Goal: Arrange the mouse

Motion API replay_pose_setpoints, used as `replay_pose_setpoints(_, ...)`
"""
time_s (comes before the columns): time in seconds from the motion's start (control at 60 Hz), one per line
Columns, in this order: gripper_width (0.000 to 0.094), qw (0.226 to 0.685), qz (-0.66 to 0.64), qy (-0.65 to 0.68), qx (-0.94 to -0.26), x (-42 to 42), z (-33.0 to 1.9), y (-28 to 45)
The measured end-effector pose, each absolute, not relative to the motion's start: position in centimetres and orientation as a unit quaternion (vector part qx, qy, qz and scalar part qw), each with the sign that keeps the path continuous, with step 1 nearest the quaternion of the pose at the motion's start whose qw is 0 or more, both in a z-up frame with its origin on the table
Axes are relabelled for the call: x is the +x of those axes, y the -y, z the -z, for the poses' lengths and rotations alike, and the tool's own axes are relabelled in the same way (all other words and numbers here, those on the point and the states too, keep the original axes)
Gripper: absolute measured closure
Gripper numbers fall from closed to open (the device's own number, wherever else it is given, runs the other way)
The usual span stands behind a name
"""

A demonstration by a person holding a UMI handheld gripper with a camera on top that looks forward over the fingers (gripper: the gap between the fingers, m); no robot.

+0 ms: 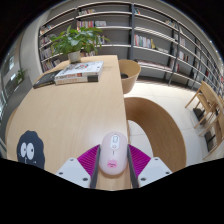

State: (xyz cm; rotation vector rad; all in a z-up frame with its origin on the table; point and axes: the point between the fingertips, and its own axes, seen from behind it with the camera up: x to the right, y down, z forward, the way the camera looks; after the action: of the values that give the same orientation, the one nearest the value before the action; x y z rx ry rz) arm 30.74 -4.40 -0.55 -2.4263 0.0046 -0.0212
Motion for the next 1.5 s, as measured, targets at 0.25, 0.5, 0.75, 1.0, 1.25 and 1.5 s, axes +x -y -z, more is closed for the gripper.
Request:
replay_pose_setpoints(0.25, 0.0576, 0.365, 0.006, -0.019, -0.931, 28.3, -4.4, 3.3)
replay_pose_setpoints(0.5, 0.0579, 0.493, 0.013, 0.011, -0.870, 17.7, -22.8, 0.5)
replay_pose_setpoints(0.75, 0.0581, 0.463, -0.035, 0.056, -0.884, 3.0, -19.2, 3.9)
replay_pose_setpoints(1.0, 0.0580, 0.344, -0.031, 0.050, -0.937, 0.4, -2.7, 9.5)
replay_pose_setpoints(1.25, 0.0534, 0.329, -0.026, 0.042, -0.943, 0.7, 1.4, 10.7)
replay_pose_setpoints(1.5, 0.0059, 0.335, -0.008, 0.041, -0.941, 1.3, -0.9, 10.6)
